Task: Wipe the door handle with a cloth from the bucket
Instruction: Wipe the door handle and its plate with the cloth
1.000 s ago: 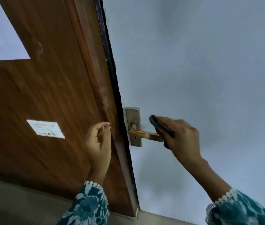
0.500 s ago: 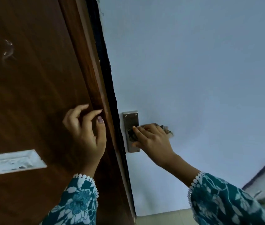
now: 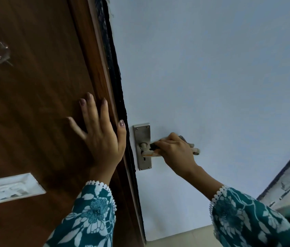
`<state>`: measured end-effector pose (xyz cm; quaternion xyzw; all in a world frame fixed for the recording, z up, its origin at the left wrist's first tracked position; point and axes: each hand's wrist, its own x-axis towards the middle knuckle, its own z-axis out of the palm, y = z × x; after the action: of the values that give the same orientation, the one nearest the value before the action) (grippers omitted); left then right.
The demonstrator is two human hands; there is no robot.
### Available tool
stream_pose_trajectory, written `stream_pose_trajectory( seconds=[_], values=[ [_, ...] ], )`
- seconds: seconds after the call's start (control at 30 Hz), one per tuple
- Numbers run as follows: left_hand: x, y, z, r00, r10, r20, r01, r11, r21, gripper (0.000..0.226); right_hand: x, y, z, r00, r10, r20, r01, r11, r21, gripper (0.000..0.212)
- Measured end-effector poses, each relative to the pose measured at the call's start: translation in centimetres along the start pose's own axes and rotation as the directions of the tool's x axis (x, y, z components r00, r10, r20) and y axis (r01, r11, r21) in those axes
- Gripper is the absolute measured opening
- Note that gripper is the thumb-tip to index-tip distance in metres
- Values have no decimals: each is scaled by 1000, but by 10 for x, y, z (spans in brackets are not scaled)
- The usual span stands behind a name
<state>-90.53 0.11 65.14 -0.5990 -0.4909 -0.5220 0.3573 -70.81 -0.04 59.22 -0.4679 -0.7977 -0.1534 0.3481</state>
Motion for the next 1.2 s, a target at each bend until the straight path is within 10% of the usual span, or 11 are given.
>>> stream_pose_trajectory(
  seconds=[1.2],
  values=[
    [-5, -6, 4, 994, 108, -15, -107, 993, 52, 60, 4, -39, 23, 987, -130, -94, 133, 991, 23, 34]
  ],
)
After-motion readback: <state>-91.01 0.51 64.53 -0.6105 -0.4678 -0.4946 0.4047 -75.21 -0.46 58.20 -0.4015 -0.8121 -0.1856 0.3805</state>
